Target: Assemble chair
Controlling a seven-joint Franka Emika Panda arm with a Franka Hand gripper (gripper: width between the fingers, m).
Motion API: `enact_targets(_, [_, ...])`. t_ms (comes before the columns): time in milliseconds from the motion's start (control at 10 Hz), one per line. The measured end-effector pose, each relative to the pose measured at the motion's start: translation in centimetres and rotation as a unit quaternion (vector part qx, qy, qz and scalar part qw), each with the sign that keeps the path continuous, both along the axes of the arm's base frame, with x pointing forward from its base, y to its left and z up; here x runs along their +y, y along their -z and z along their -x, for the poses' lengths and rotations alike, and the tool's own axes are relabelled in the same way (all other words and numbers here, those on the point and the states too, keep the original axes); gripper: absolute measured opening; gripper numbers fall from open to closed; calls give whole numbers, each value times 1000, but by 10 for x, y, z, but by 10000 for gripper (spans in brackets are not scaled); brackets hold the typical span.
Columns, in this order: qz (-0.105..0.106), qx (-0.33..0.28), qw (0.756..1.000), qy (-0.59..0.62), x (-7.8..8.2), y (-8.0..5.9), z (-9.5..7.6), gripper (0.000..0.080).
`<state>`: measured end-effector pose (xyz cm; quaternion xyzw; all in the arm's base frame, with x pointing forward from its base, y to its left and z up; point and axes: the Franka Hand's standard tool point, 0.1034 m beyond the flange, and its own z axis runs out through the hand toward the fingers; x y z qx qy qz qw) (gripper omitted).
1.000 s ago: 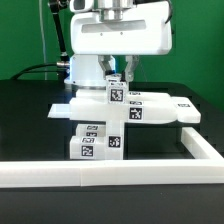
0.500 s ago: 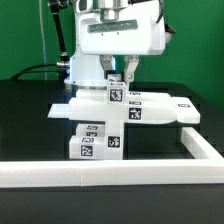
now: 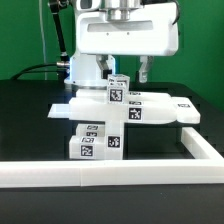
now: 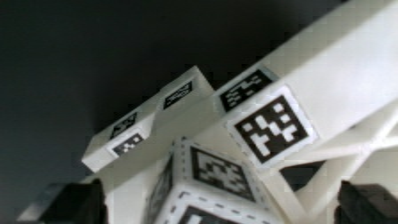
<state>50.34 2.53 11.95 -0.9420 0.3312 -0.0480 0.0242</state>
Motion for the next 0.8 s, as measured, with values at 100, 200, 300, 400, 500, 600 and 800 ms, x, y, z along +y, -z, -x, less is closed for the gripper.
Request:
enact_targets(100, [7, -1, 998, -59, -1, 0, 0, 649])
enact_targets(200, [13, -1, 994, -107, -1, 0, 0, 649])
enact_targets(300, [18, -2, 988, -154, -1, 0, 0, 649])
enact_targets(400, [22, -2, 981, -194, -1, 0, 0, 649])
enact_targets(500, [27, -3, 969, -246, -1, 0, 0, 649])
enact_targets(600, [33, -3, 956, -290, -2, 0, 0, 649])
enact_targets(800, [47, -1, 920, -390, -6, 0, 0, 649])
